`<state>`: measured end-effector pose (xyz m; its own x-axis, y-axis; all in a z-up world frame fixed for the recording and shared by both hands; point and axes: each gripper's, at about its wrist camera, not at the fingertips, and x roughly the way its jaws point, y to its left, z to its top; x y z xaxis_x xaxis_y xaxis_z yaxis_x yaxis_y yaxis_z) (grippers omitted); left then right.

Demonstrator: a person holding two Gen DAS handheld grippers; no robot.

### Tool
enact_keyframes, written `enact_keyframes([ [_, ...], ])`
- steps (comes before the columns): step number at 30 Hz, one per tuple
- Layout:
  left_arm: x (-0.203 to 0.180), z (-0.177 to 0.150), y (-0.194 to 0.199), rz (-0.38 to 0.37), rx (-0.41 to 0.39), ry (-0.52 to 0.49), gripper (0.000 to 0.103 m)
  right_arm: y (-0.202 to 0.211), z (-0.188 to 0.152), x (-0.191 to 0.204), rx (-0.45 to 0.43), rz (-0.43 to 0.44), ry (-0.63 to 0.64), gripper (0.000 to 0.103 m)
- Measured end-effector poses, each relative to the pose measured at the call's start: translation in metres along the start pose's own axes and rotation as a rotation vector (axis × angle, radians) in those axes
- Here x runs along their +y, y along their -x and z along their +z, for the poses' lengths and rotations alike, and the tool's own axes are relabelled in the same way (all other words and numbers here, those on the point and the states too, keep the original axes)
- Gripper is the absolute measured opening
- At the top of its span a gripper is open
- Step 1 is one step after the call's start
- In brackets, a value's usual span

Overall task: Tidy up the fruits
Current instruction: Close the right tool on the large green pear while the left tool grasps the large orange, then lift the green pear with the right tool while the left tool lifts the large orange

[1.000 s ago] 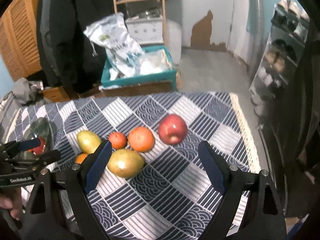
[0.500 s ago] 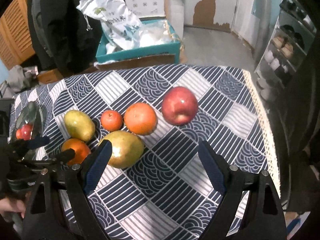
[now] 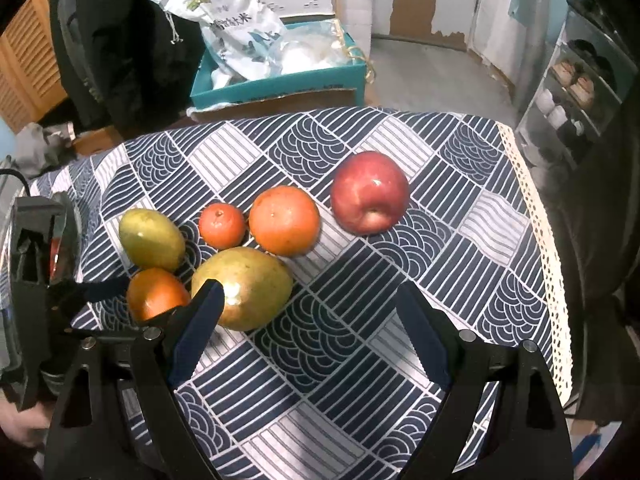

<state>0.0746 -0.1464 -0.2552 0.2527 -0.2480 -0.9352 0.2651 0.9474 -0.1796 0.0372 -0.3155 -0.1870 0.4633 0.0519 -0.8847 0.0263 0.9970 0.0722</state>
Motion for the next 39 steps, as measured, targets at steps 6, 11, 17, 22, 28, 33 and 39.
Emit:
enact_keyframes([
  [6,-0.005,0.0,-0.004,-0.079,0.013,-0.019,0.07,-0.001,0.0,0.0,0.004,0.003,0.001,0.088],
  [11,-0.005,-0.001,-0.001,-0.061,0.016,-0.032,0.068,-0.008,0.001,0.002,0.02,0.027,-0.002,0.088],
  [17,0.004,-0.007,0.01,-0.014,-0.001,-0.044,0.068,-0.023,0.002,0.01,0.063,0.085,-0.008,0.088],
  [22,0.016,-0.01,0.019,-0.003,-0.009,-0.026,0.068,-0.039,0.003,0.02,0.091,0.109,0.0,0.088],
  [28,0.031,-0.011,0.032,-0.003,-0.03,0.001,0.068,-0.061,0.003,0.035,0.147,0.122,0.023,0.088],
  [33,0.04,-0.011,0.037,-0.004,-0.04,0.022,0.068,-0.076,0.003,0.044,0.181,0.116,0.042,0.088],
  [39,0.045,-0.012,0.035,-0.002,-0.036,0.034,0.068,-0.095,0.003,0.048,0.212,0.103,0.032,0.088],
])
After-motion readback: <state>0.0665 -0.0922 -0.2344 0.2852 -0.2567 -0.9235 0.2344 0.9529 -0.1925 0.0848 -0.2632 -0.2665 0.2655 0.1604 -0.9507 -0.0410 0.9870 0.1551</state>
